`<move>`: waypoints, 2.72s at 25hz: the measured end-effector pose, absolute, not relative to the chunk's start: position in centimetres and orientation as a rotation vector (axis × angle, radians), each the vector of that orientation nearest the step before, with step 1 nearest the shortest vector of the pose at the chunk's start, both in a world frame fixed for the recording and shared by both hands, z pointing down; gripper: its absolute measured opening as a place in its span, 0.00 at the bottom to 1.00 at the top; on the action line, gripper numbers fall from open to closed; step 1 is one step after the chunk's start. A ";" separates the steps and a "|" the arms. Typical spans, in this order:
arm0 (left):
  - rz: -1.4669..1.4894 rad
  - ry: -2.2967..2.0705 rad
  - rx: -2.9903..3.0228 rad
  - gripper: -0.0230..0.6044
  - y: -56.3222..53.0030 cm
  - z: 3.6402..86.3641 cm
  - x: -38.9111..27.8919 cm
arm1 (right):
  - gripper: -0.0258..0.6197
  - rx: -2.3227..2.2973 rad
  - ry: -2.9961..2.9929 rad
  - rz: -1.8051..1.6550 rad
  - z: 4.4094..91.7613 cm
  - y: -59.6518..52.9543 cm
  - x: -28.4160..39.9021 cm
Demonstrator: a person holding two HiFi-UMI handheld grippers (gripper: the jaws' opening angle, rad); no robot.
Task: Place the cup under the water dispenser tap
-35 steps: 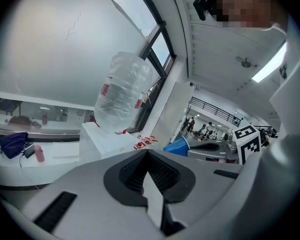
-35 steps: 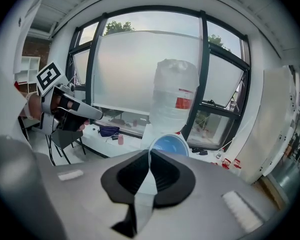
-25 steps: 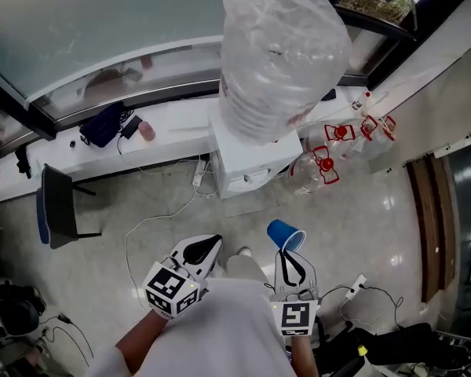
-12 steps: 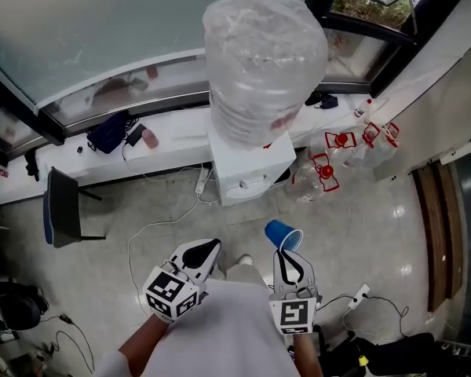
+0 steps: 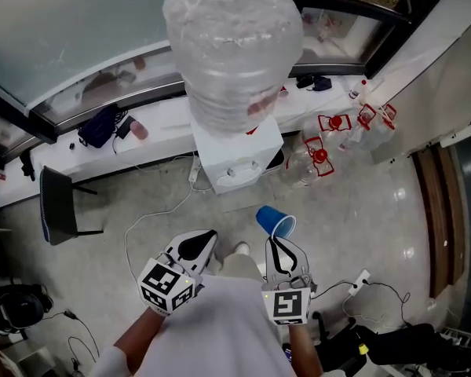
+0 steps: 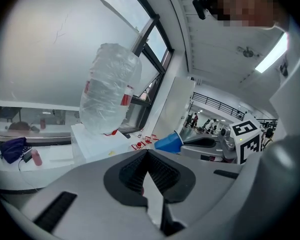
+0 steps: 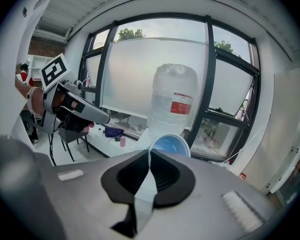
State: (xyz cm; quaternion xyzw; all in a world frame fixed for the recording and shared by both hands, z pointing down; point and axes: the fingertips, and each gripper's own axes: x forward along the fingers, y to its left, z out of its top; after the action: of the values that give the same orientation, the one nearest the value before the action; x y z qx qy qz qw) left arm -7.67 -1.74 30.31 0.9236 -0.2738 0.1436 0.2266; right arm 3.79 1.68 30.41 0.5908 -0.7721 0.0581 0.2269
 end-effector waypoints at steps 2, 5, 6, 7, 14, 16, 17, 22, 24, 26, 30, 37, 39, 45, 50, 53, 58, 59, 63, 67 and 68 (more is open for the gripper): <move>0.414 -0.748 2.548 0.05 -1.8 30.8 -7.2 | 0.07 1.620 -2.143 0.133 30.8 1.3 4.0; 0.442 -0.750 2.538 0.05 -2.1 31.6 -6.9 | 0.07 1.599 -2.129 0.172 31.7 0.9 4.3; 0.451 -0.754 2.533 0.05 -2.2 31.9 -6.9 | 0.07 1.595 -2.129 0.182 32.1 0.7 4.4; 0.460 -0.759 2.529 0.05 -2.4 32.2 -6.9 | 0.07 1.592 -2.130 0.191 32.5 0.4 4.4; 0.518 -0.800 2.492 0.05 -3.3 35.3 -7.0 | 0.07 1.512 -2.110 0.200 36.5 -0.8 4.4; 0.535 -0.815 2.487 0.05 -4.1 35.9 -7.3 | 0.07 1.490 -2.118 0.173 37.5 -1.9 4.0; 0.539 -0.819 2.487 0.05 -4.4 36.1 -7.3 | 0.07 1.478 -2.120 0.163 38.0 -2.3 3.9; 0.563 -0.827 2.482 0.05 -5.0 38.1 -6.7 | 0.07 1.423 -2.096 0.112 40.9 -3.5 4.7; 0.584 -0.824 2.480 0.05 -5.2 39.1 -6.3 | 0.07 1.418 -2.094 0.109 41.9 -4.1 4.9; 0.599 -0.817 2.474 0.05 -5.3 40.1 -5.9 | 0.07 1.419 -2.092 0.114 42.8 -4.5 5.2; 0.614 -0.807 2.472 0.05 -5.8 41.4 -5.0 | 0.07 1.406 -2.080 0.103 45.0 -5.2 6.0; 0.666 -0.820 2.465 0.05 -6.7 45.1 -3.8 | 0.07 1.346 -2.069 0.073 49.1 -6.5 6.7; 0.679 -0.816 2.463 0.05 -6.8 46.1 -3.5 | 0.07 1.330 -2.065 0.060 50.3 -6.7 7.0; 0.697 -0.798 2.461 0.05 -7.6 48.4 -2.5 | 0.07 1.297 -2.043 0.055 53.6 -8.1 7.7; 0.736 -0.785 2.454 0.05 -8.1 50.9 -2.2 | 0.07 1.248 -2.015 0.030 57.0 -9.2 8.0; 0.754 -0.779 2.459 0.05 -8.3 52.3 -1.5 | 0.07 1.232 -2.010 0.005 58.8 -9.7 8.4; 0.790 -0.778 2.465 0.05 -8.5 54.7 -0.4 | 0.07 1.200 -2.000 -0.035 61.9 -10.1 8.9; 0.794 -0.778 2.467 0.05 -8.6 55.0 -0.3 | 0.07 1.194 -1.997 -0.042 62.5 -10.2 9.0; 0.820 -0.785 2.473 0.05 -9.2 56.9 0.1 | 0.07 1.171 -1.981 -0.072 64.8 -11.0 9.3; 0.830 -0.799 2.460 0.05 -9.5 58.8 0.4 | 0.07 1.143 -1.974 -0.096 66.5 -11.9 9.4; 0.837 -0.803 2.462 0.05 -9.7 59.3 0.5 | 0.07 1.135 -1.971 -0.102 66.9 -12.1 9.5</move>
State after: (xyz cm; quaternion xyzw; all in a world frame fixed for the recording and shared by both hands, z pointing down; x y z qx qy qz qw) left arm 0.52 -9.66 59.31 0.8848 -0.2884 0.3008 0.2085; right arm 9.46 -12.13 66.91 0.4527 -0.7860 -0.0405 0.4191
